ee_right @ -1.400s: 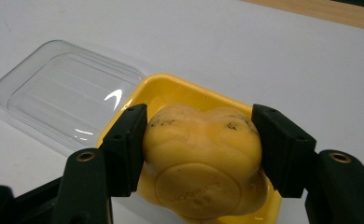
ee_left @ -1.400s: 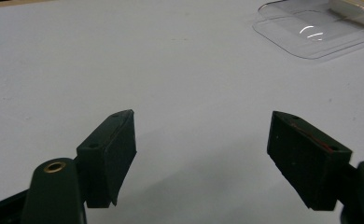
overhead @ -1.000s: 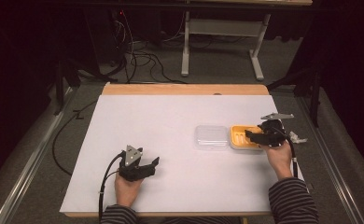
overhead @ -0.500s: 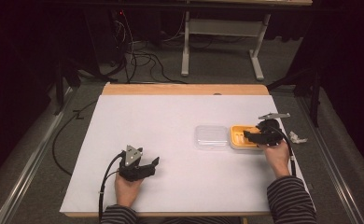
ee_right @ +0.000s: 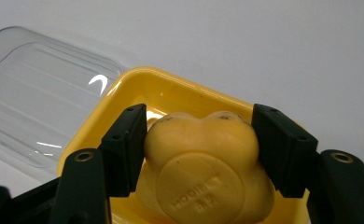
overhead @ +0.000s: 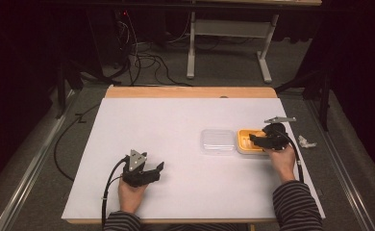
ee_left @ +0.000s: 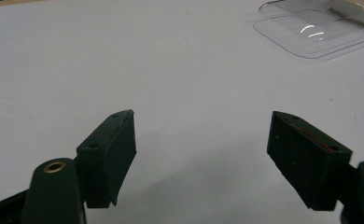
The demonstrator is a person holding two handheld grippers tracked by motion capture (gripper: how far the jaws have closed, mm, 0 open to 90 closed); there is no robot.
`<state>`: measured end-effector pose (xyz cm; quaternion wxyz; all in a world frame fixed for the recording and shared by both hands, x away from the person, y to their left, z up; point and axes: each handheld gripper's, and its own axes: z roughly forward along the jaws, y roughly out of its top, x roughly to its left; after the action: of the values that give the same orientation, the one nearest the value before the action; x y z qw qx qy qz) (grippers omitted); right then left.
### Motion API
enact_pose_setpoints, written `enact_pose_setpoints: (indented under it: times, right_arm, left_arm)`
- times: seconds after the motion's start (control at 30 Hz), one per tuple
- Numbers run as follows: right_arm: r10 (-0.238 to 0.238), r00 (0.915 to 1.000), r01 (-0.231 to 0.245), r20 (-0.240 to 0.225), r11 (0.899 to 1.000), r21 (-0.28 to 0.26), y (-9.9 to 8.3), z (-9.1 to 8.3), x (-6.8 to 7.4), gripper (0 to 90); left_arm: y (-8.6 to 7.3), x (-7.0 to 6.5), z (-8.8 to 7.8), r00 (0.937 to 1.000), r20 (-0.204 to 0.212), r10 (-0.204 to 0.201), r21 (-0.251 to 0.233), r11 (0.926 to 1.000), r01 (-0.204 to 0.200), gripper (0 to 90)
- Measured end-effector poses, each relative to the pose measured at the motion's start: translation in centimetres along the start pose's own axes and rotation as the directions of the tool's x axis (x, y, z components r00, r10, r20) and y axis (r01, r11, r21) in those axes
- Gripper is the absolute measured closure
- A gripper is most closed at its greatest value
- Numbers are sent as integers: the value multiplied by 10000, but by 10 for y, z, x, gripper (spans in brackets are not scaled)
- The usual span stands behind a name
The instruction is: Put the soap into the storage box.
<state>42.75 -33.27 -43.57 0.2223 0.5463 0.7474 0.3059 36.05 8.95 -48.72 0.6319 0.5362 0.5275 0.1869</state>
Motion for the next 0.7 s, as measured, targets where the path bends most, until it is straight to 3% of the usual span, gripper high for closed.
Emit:
enact_pose_setpoints:
  times: [0.47, 0.7]
  right_arm:
    - [199, 9998, -198, 77, 9998, -83, -1, 2, 0, 379]
    - [224, 9997, -218, 115, 9986, -490, 0, -6, 2, 351]
  left_arm:
    - [0, 0, 0, 10000, 5, 2, -3, 10000, -2, 245]
    - [0, 0, 0, 10000, 6, 43, 7, 10000, -43, 245]
